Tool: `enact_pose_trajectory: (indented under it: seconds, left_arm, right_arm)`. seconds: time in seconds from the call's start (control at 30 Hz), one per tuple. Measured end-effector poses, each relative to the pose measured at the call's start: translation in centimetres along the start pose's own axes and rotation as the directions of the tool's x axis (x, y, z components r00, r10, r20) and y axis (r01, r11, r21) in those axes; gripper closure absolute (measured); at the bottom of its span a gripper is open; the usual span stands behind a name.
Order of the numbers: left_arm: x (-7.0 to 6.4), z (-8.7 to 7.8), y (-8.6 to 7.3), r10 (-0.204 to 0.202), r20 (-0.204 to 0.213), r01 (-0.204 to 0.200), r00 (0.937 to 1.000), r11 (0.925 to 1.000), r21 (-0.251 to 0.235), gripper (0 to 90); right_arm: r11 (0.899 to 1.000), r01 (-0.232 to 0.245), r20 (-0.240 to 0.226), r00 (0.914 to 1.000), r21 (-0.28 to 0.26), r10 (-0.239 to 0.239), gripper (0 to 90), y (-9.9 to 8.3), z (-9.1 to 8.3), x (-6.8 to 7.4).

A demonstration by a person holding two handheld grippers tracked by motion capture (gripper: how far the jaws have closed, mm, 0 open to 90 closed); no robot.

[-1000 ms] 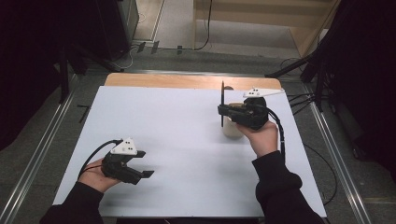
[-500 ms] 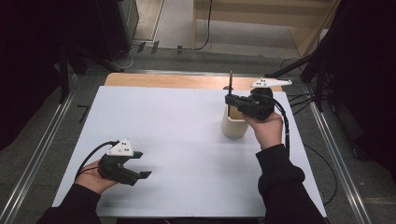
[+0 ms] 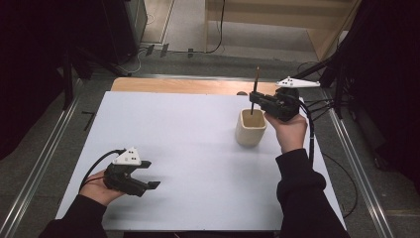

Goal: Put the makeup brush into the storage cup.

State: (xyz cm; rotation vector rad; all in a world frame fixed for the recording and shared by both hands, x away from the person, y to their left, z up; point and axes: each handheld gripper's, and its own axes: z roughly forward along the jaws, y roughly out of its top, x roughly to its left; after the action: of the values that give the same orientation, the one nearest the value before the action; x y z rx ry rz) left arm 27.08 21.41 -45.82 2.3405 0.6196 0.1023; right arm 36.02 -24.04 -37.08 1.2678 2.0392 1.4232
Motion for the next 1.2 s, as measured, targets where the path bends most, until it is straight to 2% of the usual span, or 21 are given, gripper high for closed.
enact_pose_trajectory:
  seconds: [0.43, 0.8, 1.2]
  left_arm:
    - [-0.1, 0.1, 0.0, -0.003, 0.009, 0.003, 1.0, 1.0, 0.007, 24.2]
    - [-0.1, 0.1, 0.0, 0.001, 0.009, -0.001, 1.0, 1.0, 0.009, 24.2]
    - [-0.2, 0.1, 0.0, 0.005, 0.011, -0.005, 0.9999, 0.9999, 0.01, 24.3]
  right_arm:
    - [1.0, -0.019, 0.064, 0.9978, 0.004, 0.018, 84.2, -0.8, 0.2, -1.2]
    - [0.999, -0.037, 0.082, 0.996, -0.001, 0.036, 84.2, -1.7, 0.6, -1.9]
    - [0.999, -0.037, 0.087, 0.9956, 0.013, 0.035, 84.1, -2.4, 1.3, -1.7]
